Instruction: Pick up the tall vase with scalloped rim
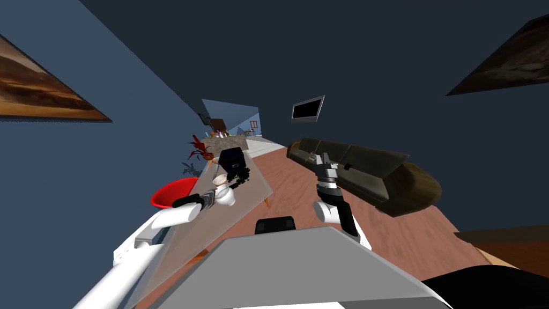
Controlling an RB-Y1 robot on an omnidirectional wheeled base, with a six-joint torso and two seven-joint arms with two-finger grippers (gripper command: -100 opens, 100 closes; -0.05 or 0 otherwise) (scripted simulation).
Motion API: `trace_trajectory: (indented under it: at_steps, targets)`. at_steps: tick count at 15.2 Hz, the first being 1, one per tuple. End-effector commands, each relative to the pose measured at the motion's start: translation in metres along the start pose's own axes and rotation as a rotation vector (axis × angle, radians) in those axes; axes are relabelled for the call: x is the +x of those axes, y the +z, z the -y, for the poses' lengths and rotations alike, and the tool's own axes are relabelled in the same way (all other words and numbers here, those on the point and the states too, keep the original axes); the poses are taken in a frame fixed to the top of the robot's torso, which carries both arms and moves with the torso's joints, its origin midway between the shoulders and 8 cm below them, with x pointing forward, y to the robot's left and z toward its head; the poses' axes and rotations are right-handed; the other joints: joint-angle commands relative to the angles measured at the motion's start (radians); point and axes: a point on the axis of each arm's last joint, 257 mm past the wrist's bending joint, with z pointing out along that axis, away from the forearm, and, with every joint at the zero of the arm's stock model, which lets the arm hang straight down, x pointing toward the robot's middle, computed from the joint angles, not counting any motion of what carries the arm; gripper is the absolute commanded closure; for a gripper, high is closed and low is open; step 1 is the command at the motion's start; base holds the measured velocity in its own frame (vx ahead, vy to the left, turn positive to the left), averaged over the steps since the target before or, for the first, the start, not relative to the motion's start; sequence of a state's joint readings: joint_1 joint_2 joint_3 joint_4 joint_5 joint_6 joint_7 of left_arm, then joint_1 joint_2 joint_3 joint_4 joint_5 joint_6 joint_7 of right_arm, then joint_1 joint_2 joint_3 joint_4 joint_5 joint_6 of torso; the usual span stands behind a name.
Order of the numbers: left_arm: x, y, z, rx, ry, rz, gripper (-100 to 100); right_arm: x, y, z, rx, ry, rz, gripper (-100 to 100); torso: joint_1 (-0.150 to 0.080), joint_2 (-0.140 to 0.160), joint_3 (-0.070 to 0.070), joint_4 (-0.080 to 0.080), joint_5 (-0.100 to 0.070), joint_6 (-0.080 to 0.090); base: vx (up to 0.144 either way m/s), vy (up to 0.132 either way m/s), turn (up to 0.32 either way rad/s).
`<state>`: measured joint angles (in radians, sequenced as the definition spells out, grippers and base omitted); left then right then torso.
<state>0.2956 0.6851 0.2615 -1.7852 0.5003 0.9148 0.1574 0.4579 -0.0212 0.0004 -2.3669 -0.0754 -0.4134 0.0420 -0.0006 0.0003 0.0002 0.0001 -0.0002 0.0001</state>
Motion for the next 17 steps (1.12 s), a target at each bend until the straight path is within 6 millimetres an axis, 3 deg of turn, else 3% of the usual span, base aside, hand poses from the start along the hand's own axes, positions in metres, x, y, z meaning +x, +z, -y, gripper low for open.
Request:
trace_trajectory:
  at_steps: [1, 17]
  targets:
    - [-0.009, 0.002, -0.011, -0.055, -0.015, 0.015, -100, 0.0, 0.0, 0.0, 0.0, 0.0, 0.0, 0, 0.0, 0.0, 0.0, 0.0, 0.0, 0.0, 0.004, -0.017, -0.134]
    - [-0.058, -0.014, -0.059, -0.333, -0.119, 0.104, -100, 0.0, 0.0, 0.0, 0.0, 0.0, 0.0, 0, 0.0, 0.0, 0.0, 0.0, 0.0, 0.0, 0.005, -0.012, -0.107]
